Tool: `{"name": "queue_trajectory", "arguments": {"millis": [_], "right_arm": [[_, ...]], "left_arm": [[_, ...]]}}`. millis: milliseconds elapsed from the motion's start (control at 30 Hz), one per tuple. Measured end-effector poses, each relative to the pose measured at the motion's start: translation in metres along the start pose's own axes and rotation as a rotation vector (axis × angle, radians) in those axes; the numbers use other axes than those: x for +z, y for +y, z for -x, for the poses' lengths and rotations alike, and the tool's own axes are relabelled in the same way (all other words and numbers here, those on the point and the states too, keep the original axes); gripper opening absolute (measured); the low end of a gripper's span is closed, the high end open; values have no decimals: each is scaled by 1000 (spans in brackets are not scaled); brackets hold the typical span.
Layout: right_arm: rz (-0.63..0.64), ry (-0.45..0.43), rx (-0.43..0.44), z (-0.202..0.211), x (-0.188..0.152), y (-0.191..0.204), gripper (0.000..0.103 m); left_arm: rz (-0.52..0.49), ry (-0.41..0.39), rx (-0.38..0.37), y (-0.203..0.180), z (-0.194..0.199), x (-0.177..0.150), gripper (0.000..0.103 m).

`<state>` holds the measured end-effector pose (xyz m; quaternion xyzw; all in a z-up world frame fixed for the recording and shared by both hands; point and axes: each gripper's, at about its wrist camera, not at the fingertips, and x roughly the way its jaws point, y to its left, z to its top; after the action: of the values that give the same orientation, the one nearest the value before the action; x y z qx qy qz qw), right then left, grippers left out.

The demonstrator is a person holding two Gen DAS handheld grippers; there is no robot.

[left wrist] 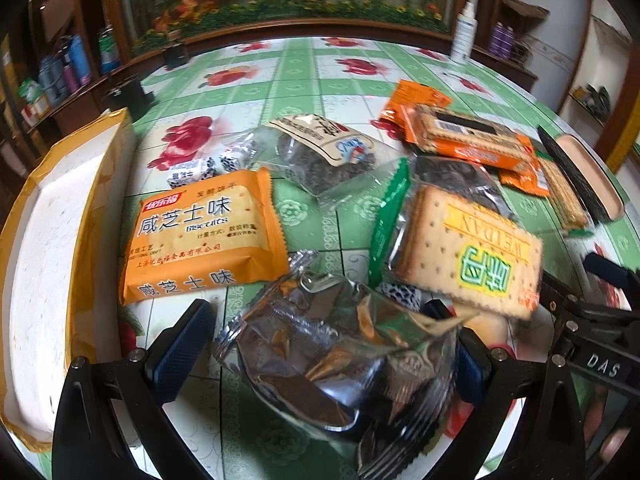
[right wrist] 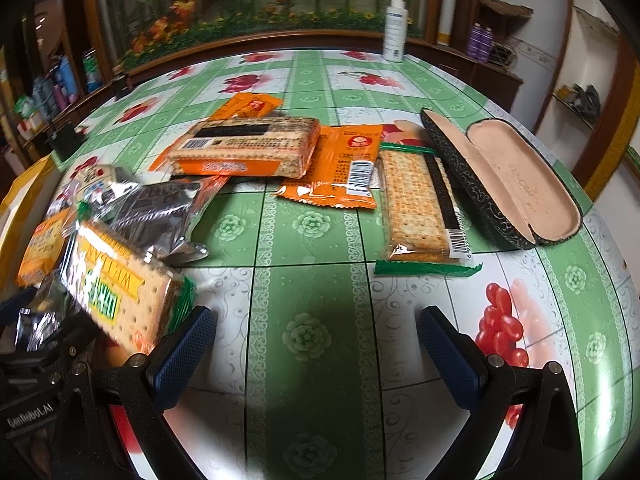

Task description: Organize snacks

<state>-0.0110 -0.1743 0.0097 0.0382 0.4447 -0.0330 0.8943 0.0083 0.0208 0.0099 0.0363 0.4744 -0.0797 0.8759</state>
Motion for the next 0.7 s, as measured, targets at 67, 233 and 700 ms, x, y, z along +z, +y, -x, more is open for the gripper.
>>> {"name": "queue_trajectory", "arguments": {"millis": [67,233,700], "right_arm": [[-13,-7,21,2,-1,-4,102],[-86,-28,130,9,-2,-20,102],[226,-78,428,76,-51,50,90]], "left_arm": [[-20,13,-11,-3,2,-2,103],[-84,-46,-39,-8,36,-12,103],[-42,-133,-177,60,103,-58,70]]}}
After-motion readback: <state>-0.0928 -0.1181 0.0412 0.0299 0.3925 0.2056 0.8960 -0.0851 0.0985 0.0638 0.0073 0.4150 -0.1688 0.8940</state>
